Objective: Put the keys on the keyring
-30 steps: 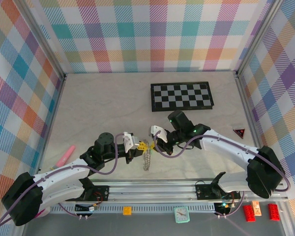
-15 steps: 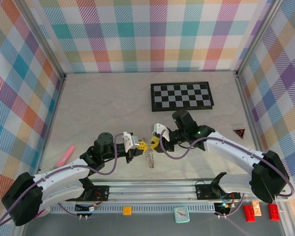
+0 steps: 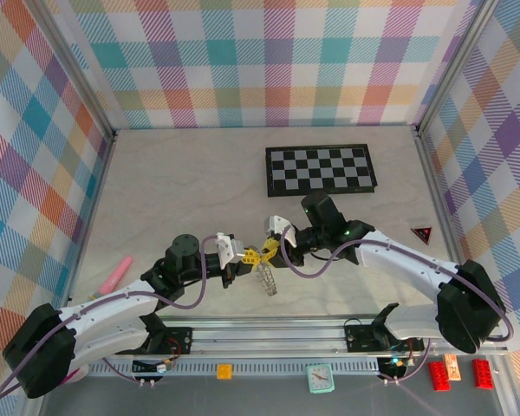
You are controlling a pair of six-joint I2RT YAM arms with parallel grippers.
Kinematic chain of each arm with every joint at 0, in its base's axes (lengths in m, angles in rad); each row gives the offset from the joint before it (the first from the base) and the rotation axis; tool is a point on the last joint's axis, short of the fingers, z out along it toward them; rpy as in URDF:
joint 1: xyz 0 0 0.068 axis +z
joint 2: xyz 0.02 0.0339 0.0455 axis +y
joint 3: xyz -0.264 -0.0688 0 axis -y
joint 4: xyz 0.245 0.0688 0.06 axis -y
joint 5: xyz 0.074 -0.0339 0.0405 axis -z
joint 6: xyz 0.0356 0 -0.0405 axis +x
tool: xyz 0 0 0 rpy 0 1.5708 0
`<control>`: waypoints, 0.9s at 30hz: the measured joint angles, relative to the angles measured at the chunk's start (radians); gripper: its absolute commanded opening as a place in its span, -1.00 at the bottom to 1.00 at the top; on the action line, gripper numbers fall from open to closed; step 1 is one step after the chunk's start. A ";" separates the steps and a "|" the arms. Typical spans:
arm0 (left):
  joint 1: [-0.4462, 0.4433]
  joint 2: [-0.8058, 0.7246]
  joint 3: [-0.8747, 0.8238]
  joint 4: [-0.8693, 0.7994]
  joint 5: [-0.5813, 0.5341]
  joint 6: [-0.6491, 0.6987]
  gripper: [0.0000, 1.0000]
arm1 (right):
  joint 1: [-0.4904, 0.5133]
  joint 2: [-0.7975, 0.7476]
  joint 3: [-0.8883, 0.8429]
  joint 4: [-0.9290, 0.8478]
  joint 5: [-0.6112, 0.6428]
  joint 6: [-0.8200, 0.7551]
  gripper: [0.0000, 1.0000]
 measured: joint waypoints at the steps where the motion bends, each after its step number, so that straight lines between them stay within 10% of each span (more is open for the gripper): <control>1: 0.000 0.000 0.000 0.000 0.000 0.000 -1.00 | 0.000 0.000 -0.001 0.000 0.001 0.000 -0.43; 27: 0.000 0.000 0.000 0.037 0.008 -0.011 -1.00 | -0.013 0.024 -0.043 0.069 -0.053 0.037 -0.45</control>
